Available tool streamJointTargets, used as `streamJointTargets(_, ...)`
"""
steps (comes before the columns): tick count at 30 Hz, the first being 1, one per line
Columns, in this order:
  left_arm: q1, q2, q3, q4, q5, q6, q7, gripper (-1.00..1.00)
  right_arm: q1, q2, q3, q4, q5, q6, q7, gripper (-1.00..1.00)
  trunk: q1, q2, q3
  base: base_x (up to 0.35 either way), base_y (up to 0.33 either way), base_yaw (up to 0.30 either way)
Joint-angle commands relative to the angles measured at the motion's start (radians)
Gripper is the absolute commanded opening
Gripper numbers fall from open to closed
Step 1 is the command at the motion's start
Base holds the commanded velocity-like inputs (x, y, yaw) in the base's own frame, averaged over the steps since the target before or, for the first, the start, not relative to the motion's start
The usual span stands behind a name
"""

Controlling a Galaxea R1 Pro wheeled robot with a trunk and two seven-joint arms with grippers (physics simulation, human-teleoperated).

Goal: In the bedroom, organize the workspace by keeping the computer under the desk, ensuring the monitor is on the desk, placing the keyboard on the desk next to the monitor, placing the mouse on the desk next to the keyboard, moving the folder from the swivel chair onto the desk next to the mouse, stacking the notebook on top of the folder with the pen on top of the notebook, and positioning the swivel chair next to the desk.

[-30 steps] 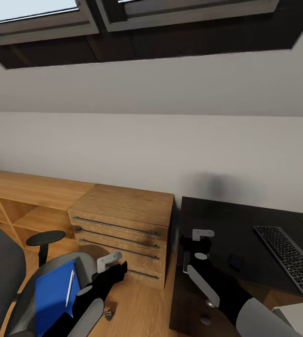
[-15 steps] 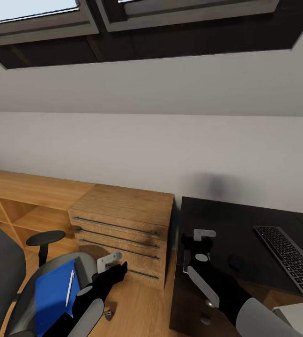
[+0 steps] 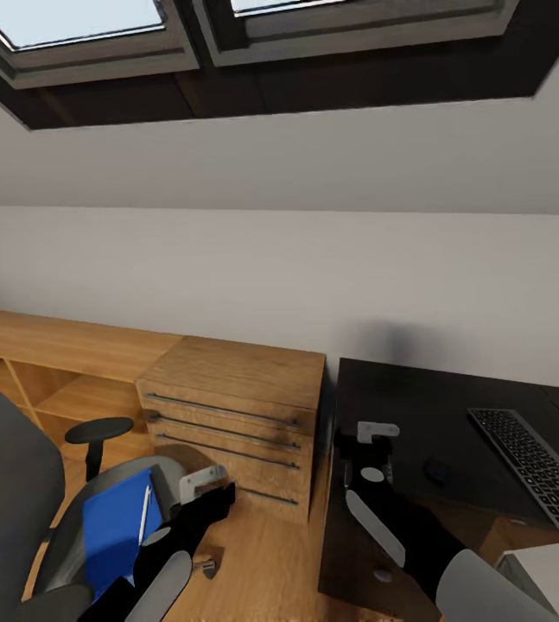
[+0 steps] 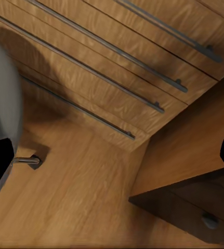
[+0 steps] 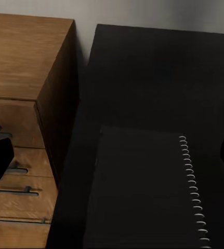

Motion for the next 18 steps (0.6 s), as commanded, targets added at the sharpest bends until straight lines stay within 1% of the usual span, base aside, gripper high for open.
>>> streamJointTargets(1,-0.001,0.001,-0.002,-0.002,0.005,0.002,0.008,1.00,-0.001,-0.001,0.005,-0.004,-0.003,0.007,-0.008,1.00,0.000,-0.001,-0.001,-0.264,0.180,0.000)
streamJointTargets(14,-0.001,0.001,-0.002,-0.002,0.005,0.002,0.007,1.00,0.002,-0.001,0.006,-0.020,-0.009,0.008,-0.008,1.00,0.000,-0.001,-0.001,-0.280,0.197,0.000)
streamJointTargets(18,-0.001,0.001,-0.002,-0.001,0.005,0.002,0.007,1.00,0.002,0.000,0.006,-0.019,-0.009,0.008,-0.008,1.00,0.000,-0.001,-0.001,-0.258,0.111,0.000)
